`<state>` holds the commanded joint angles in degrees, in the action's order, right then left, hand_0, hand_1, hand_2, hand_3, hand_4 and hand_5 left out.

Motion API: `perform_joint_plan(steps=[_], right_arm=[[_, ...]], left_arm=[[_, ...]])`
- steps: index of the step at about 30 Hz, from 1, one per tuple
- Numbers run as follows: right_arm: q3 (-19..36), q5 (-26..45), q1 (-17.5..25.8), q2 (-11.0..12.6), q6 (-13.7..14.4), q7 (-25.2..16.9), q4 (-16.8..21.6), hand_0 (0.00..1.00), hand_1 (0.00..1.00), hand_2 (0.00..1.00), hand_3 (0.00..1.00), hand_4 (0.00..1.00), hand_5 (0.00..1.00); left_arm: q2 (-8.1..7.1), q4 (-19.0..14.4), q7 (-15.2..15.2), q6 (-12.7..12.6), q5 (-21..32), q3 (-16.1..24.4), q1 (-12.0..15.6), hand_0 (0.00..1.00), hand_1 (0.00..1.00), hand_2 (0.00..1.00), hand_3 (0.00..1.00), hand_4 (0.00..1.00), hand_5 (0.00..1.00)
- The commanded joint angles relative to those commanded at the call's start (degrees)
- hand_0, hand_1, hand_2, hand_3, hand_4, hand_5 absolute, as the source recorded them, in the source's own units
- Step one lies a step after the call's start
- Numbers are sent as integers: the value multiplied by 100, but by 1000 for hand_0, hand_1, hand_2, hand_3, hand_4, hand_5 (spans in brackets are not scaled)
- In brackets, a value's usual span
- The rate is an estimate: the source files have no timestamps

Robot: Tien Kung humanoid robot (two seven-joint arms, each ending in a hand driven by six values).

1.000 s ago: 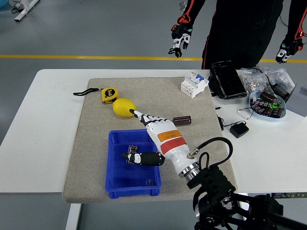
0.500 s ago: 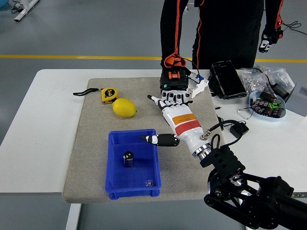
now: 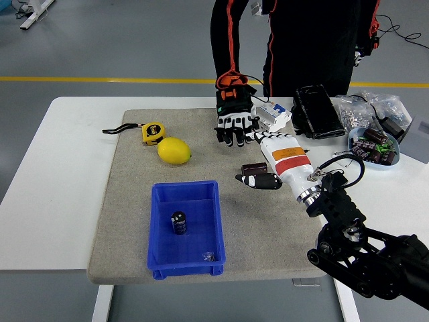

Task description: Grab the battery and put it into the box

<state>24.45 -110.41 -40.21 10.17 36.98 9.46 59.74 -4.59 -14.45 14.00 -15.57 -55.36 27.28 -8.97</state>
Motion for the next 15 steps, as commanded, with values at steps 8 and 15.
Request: perform_joint_plan(steps=[8,15], right_arm=[[-401,403,-202,-30,0,-192,-530,582,619,691,723,957,375],[-930,894,-619,-171,0,-460,-1070,563,611,682,702,947,376]], left_arm=[[1,-4,19,18,-86,48,-11,664,659,659,577,624,576],[-1,-16,31,28,-125,62,-61,664,659,659,578,624,576]])
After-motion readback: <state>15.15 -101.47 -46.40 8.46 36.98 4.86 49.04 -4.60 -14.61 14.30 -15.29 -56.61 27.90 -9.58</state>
